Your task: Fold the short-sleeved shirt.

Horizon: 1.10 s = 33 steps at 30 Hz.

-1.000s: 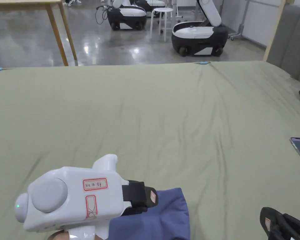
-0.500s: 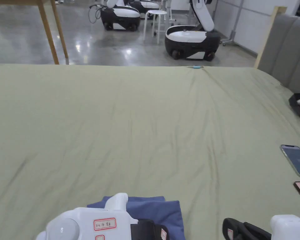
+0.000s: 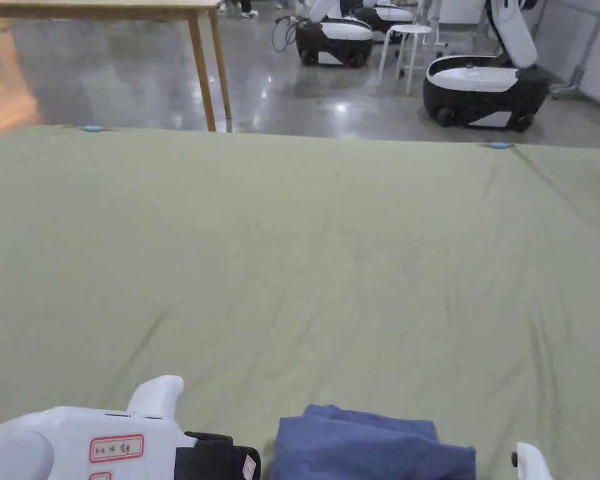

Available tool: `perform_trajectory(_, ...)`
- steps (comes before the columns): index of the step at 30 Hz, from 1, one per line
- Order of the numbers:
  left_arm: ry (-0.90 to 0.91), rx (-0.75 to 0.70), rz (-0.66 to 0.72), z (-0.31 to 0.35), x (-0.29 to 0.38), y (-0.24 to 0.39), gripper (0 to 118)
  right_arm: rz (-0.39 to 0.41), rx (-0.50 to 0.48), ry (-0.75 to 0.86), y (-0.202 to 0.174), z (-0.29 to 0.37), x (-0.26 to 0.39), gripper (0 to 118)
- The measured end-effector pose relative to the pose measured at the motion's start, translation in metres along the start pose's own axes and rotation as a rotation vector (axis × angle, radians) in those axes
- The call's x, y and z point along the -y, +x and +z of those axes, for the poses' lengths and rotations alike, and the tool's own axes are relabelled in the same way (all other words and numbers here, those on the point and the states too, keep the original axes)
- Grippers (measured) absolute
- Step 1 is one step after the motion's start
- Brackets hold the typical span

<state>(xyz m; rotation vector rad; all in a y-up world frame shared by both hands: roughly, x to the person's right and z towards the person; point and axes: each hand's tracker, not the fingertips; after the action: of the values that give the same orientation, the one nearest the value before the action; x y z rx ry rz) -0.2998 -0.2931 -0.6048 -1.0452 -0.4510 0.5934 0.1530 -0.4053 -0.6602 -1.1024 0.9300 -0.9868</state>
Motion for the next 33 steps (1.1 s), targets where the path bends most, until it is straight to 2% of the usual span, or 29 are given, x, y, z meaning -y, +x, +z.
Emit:
perform_trajectory(1, -0.029, 0.051, 0.003, -0.006, -0.002, -0.007, 6, 0.002, 0.014, 0.012, 0.004, 0.005, 0.000, 1)
perform_trajectory(2, -0.042, 0.103, 0.005, -0.013, -0.004, -0.012, 20, -0.001, 0.030, 0.019, 0.007, 0.007, 0.000, 1)
perform_trajectory(3, -0.034, 0.149, 0.030, -0.020, -0.005, -0.017, 54, -0.020, 0.013, 0.021, 0.009, 0.009, 0.000, 1)
perform_trajectory(4, -0.049, 0.183, 0.045, -0.031, -0.006, -0.021, 109, -0.033, -0.005, 0.023, 0.009, 0.009, 0.001, 1)
perform_trajectory(5, -0.093, 0.226, 0.059, -0.044, -0.008, -0.025, 118, -0.032, 0.003, 0.026, 0.006, 0.008, 0.003, 1)
perform_trajectory(7, -0.103, 0.319, 0.142, -0.064, -0.009, -0.030, 112, -0.027, 0.003, 0.026, 0.005, 0.007, 0.003, 1)
perform_trajectory(10, -0.128, 0.380, 0.158, -0.095, -0.011, -0.032, 108, -0.027, 0.009, 0.027, 0.002, 0.005, 0.005, 1)
perform_trajectory(11, -0.120, 0.401, 0.162, -0.098, -0.011, -0.029, 101, -0.029, 0.011, 0.027, 0.001, 0.004, 0.005, 1)
perform_trajectory(12, -0.122, 0.414, 0.160, -0.099, -0.014, -0.027, 82, -0.028, 0.018, 0.028, -0.002, 0.004, 0.005, 1)
perform_trajectory(13, -0.122, 0.396, 0.155, -0.100, -0.015, -0.025, 36, -0.022, 0.037, 0.033, -0.008, 0.005, 0.006, 1)
perform_trajectory(14, -0.130, 0.282, 0.107, -0.100, -0.016, -0.024, 30, 0.002, 0.070, 0.042, -0.014, 0.006, 0.006, 1)
perform_trajectory(15, -0.126, 0.248, 0.067, -0.100, -0.015, -0.024, 30, 0.036, 0.099, 0.047, -0.021, 0.006, 0.006, 1)
perform_trajectory(17, -0.149, 0.329, 0.110, -0.092, -0.020, -0.033, 30, 0.102, 0.172, 0.045, -0.037, 0.009, 0.006, 1)
perform_trajectory(19, -0.129, 0.328, 0.099, -0.072, -0.026, -0.038, 30, 0.159, 0.190, 0.052, -0.052, 0.012, 0.008, 1)
perform_trajectory(24, -0.045, 0.181, 0.086, 0.032, -0.058, -0.091, 30, 0.202, 0.179, 0.086, -0.077, 0.020, 0.014, 1)
perform_trajectory(29, -0.035, -0.088, 0.076, 0.158, -0.111, -0.178, 30, 0.224, 0.190, 0.148, -0.088, 0.023, 0.012, 1)
perform_trajectory(33, -0.084, -0.133, 0.083, 0.206, -0.158, -0.223, 30, 0.208, 0.199, 0.189, -0.091, 0.025, 0.010, 1)
